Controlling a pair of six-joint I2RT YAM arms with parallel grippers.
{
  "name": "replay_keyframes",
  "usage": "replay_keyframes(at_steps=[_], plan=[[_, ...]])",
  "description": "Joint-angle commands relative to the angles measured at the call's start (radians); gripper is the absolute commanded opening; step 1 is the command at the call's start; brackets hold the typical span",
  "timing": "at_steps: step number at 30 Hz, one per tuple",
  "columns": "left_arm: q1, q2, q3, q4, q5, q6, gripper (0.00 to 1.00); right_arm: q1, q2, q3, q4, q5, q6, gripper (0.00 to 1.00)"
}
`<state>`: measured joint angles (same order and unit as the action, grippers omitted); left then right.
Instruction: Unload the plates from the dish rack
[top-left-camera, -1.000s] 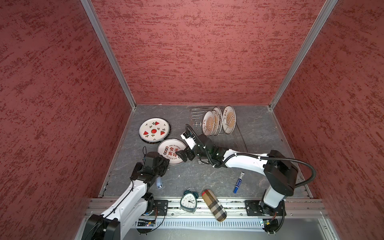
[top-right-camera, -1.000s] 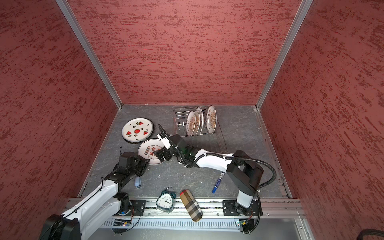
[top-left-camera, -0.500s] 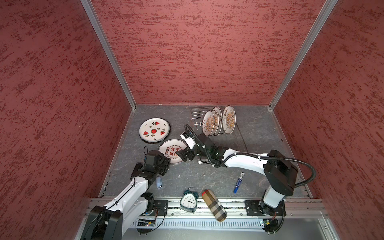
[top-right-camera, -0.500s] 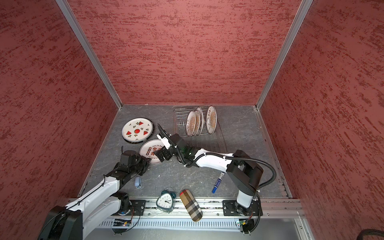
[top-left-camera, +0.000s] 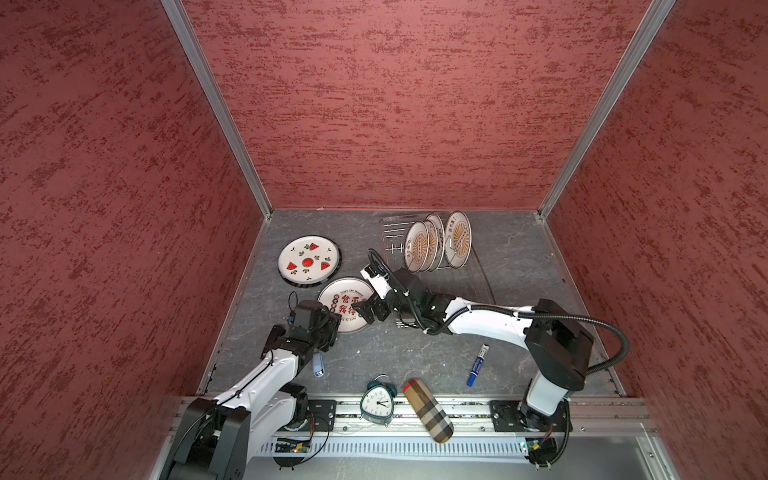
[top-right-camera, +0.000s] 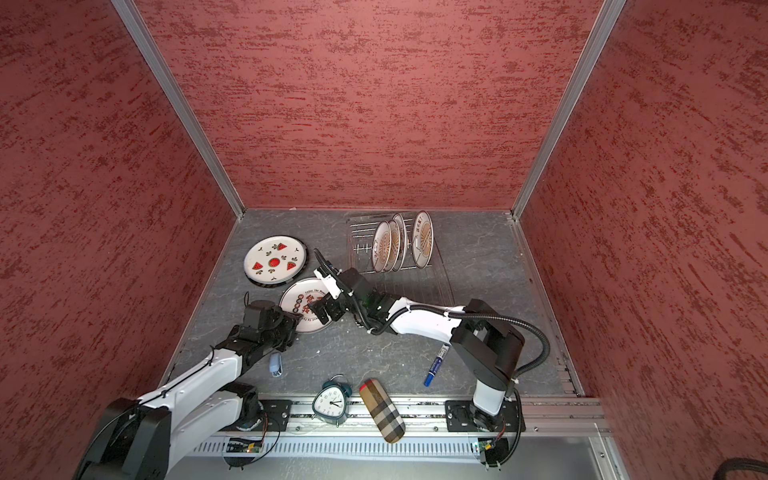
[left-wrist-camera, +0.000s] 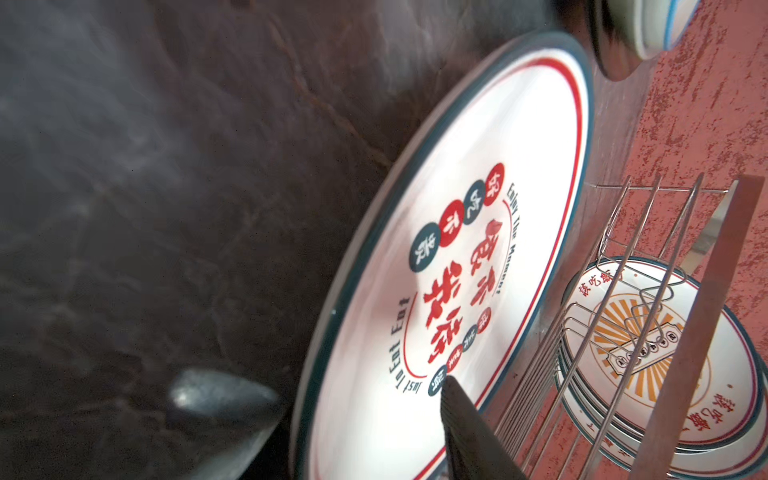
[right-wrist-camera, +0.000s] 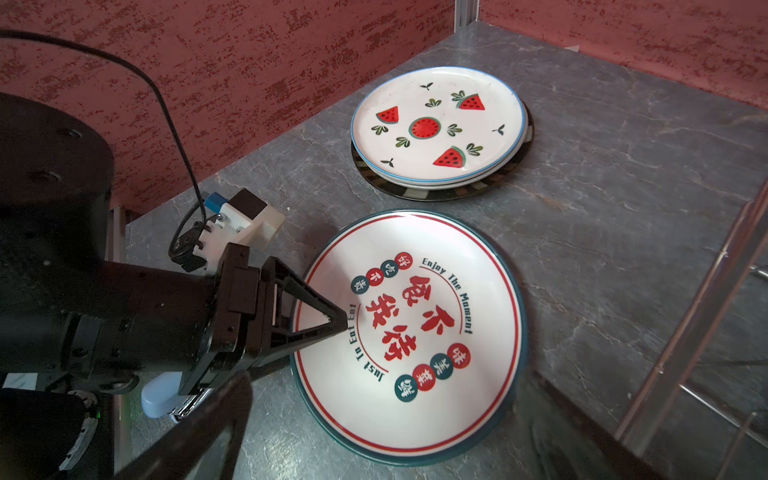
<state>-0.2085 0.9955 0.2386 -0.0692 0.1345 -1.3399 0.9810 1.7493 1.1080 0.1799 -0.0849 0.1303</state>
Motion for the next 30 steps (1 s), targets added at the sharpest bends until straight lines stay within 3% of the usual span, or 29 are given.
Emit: replay_keyframes(at_steps=[1, 9, 24, 30], plan=[[0.001, 0.012, 0.023, 0.010, -0.034, -0.002, 0.54, 0.007, 0.001, 0.017, 0.010, 0.001, -0.014, 0.99], [-0.005, -0.027, 0.019, -0.024, -0.074, -0.013, 0.79, 0.007, 0.001, 0.015, 0.010, 0.014, -0.014, 0.99], [-0.012, -0.223, 0.020, -0.218, -0.320, 0.007, 0.95, 0.007, -0.048, -0.030, 0.057, -0.001, 0.000, 0.99], [-0.016, -0.338, -0.012, -0.149, -0.346, 0.143, 0.99, 0.007, -0.104, -0.074, 0.108, 0.061, 0.043, 0.99]])
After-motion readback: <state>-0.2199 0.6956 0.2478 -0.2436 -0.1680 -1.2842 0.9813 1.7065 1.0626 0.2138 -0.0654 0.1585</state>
